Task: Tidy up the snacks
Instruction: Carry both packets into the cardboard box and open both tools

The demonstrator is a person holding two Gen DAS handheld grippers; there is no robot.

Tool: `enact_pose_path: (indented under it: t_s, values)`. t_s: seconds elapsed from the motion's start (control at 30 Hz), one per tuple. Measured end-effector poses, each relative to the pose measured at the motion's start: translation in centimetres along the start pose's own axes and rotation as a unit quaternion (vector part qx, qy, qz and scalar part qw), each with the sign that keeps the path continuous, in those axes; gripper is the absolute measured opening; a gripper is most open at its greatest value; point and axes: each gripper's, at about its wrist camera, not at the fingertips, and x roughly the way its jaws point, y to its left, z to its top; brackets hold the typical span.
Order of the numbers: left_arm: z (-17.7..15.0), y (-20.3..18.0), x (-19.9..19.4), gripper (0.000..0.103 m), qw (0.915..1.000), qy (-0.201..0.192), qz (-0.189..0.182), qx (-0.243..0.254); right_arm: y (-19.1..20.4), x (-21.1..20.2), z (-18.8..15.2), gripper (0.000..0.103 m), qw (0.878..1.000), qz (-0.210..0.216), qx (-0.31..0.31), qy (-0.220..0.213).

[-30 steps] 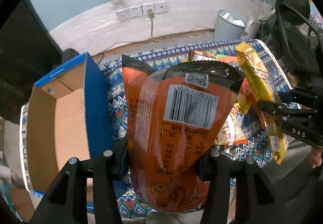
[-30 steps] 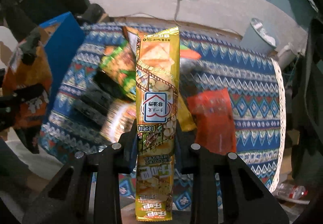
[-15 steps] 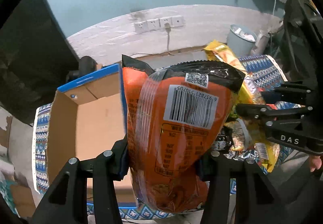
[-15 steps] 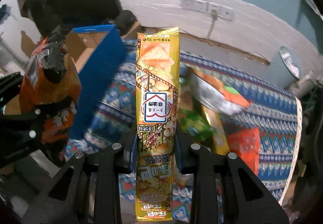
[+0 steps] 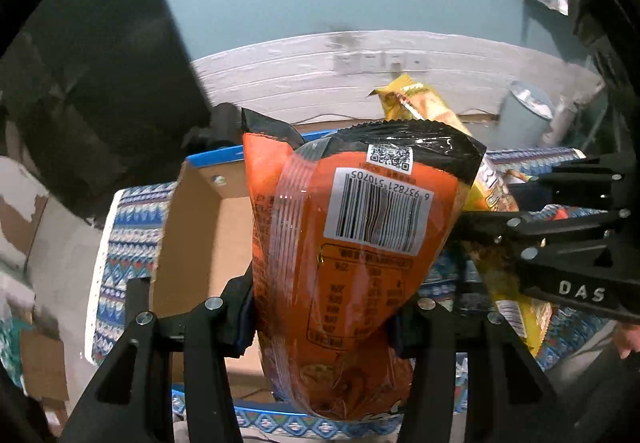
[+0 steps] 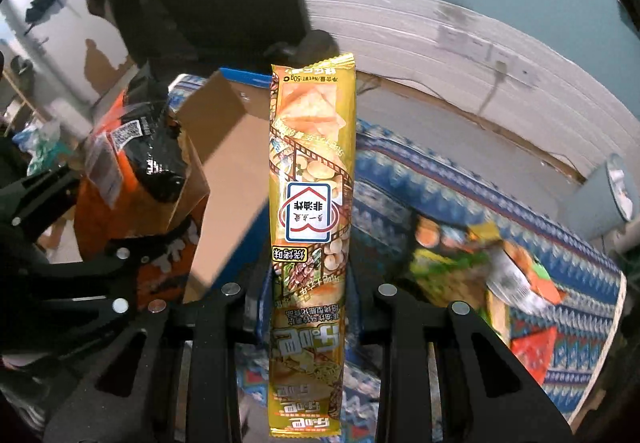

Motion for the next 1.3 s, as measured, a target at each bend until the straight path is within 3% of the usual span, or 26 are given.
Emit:
enact_pose_path:
  t_s: [0.43,0.83,0.93,0.97,1.07,1.3]
  values:
    - [-1.7,7.4,3.0,0.052,0.9964,0.03,0.037,-0.07,6.1,5.4,5.1,0.028,0.998,0.049,-0.012,0.03]
    - [-2.8,10.8,5.0,0.052,0.9908,0.061,0.043,-0.113,9.0,9.4,7.2,0.028,0.996,0.061,-0.015,0.056]
    - [-2.8,10.7,5.3,0.061,0.9897,0.067,0.058,-0.113,9.6,10.2,7.1,0.036,0.995,0.064,-0.019,0.067]
    - [-2.8,10.6,5.3,0.069,0.9897,0.066,0.064,-0.109,9.6,10.2,7.1,0.037,0.995,0.064,-0.02,0.068]
    - [-2.7,10.2,4.9,0.077,0.9903,0.053,0.082,-0.099,9.8,10.1,6.9,0.04,0.996,0.06,-0.026,0.067]
    - [-2.4,9.2,4.6,0.08,0.992,0.053,0.074,-0.088,8.5,9.1,6.3,0.052,0.997,0.028,-0.031,0.061]
